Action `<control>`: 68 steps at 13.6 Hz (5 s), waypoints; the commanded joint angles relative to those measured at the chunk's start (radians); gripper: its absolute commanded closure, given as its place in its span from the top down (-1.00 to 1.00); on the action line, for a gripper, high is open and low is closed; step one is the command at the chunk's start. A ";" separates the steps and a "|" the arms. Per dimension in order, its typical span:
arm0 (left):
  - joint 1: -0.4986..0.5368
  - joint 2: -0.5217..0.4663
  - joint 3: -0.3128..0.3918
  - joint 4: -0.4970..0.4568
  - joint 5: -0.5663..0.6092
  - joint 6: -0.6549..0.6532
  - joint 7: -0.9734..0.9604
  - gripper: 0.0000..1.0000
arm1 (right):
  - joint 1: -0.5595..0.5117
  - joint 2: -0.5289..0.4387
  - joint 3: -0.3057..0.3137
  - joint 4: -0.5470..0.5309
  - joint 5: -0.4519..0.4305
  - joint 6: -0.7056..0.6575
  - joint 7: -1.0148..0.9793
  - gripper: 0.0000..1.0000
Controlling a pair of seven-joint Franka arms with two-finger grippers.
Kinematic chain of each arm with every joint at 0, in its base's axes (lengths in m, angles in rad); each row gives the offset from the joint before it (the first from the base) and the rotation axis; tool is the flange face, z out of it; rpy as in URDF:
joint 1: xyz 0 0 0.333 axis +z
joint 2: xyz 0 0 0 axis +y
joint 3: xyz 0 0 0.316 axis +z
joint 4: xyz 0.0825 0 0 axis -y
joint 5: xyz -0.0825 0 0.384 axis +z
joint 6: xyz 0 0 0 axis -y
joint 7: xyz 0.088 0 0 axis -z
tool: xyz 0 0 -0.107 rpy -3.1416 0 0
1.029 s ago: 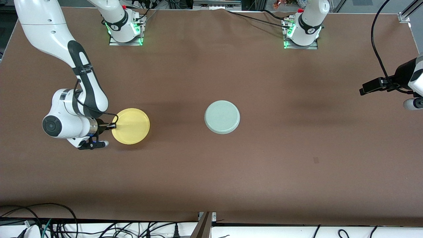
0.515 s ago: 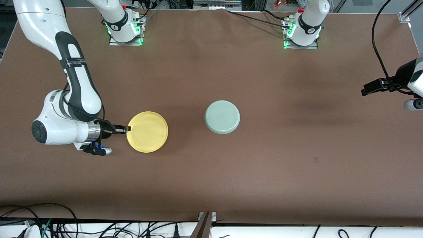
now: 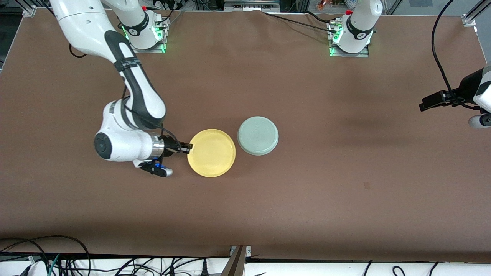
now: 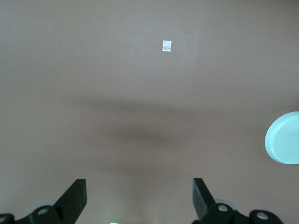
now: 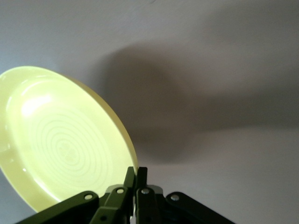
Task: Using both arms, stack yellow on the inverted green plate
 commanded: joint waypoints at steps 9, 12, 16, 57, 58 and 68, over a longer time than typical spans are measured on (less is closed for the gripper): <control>0.004 0.012 0.001 0.026 0.018 0.002 0.024 1.00 | 0.284 0.119 -0.007 0.045 0.055 0.413 0.286 -1.00; 0.005 0.012 0.001 0.026 0.017 0.001 0.024 1.00 | 0.304 0.114 -0.007 0.033 0.062 0.404 0.301 -1.00; 0.005 0.012 0.001 0.026 0.017 0.002 0.024 1.00 | 0.292 0.067 -0.015 0.026 0.063 0.164 0.303 -1.00; 0.007 0.047 0.001 0.078 0.007 -0.001 0.021 1.00 | 0.321 -0.341 -0.500 -0.109 -0.262 -0.114 0.254 0.99; 0.007 0.047 0.001 0.078 0.007 -0.001 0.021 1.00 | 0.321 -0.367 -0.539 -0.103 -0.262 -0.148 0.228 0.99; 0.005 0.047 0.001 0.078 0.007 -0.001 0.021 1.00 | 0.121 -0.590 -0.542 -0.012 -0.328 -0.487 -0.036 0.99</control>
